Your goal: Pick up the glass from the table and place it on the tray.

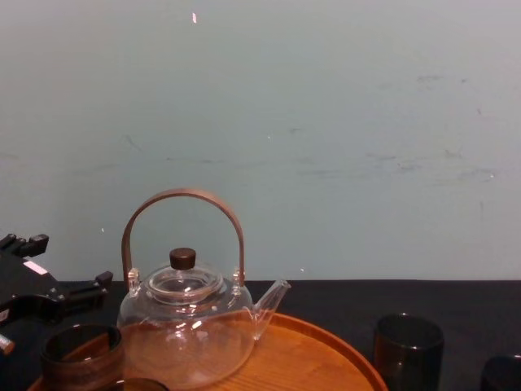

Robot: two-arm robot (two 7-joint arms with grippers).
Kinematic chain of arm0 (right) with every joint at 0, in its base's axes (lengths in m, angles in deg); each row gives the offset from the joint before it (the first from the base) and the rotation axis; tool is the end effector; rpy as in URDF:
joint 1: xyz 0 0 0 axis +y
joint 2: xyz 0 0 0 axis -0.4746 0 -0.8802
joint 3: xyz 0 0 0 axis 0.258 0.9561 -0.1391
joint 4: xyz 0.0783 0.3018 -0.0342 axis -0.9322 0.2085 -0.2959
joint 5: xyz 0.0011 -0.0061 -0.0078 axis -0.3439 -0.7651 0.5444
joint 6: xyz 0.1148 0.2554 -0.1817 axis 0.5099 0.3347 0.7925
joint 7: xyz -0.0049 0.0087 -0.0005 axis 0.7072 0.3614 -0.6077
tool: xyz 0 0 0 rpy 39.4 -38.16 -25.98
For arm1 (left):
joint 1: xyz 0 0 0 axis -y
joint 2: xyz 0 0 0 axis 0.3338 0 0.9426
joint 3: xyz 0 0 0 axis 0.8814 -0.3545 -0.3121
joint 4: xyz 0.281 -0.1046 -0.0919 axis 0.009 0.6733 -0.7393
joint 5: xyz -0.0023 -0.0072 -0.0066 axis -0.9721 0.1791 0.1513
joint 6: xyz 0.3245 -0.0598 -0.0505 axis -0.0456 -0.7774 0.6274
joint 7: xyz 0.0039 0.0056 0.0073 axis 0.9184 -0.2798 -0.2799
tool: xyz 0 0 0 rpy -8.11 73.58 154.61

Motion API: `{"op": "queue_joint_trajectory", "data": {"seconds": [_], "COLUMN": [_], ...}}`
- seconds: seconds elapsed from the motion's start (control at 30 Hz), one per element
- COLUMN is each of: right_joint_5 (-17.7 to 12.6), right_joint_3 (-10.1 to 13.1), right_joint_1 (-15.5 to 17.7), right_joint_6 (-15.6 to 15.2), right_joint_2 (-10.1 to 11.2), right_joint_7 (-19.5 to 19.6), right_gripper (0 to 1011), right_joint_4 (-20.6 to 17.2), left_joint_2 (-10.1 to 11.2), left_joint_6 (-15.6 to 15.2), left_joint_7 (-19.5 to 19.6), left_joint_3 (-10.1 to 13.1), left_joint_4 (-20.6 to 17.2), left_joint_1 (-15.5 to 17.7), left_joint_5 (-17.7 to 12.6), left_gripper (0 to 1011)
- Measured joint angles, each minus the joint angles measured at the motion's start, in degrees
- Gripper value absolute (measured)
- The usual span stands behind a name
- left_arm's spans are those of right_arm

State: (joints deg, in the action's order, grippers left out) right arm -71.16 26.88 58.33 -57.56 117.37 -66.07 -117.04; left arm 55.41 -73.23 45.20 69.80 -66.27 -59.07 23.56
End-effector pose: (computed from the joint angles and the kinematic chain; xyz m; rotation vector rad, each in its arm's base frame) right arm 0.3540 -0.1463 -0.2836 -0.4041 -0.1551 -0.8860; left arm 0.3856 0.0894 -0.3260 0.3044 -0.2851 1.2478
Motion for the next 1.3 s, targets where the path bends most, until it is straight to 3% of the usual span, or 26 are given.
{"op": "queue_joint_trajectory", "data": {"seconds": [0.87,1.3], "right_joint_5": [1.1,0.6], "right_joint_3": [1.3,2.2], "right_joint_1": [0.9,1.5], "right_joint_6": [-3.3,-5.0], "right_joint_2": [0.1,-0.6], "right_joint_7": [-7.4,-8.2], "right_gripper": [1002,1002], "right_joint_4": [-0.3,-0.8], "left_joint_2": [0.0,0.0], "left_joint_6": [0.0,0.0], "left_joint_7": [0.0,0.0], "left_joint_3": [0.0,0.0], "left_joint_4": [0.0,0.0], "left_joint_1": [0.0,0.0], "left_joint_5": [0.0,0.0], "left_gripper": [1001,1001]}}
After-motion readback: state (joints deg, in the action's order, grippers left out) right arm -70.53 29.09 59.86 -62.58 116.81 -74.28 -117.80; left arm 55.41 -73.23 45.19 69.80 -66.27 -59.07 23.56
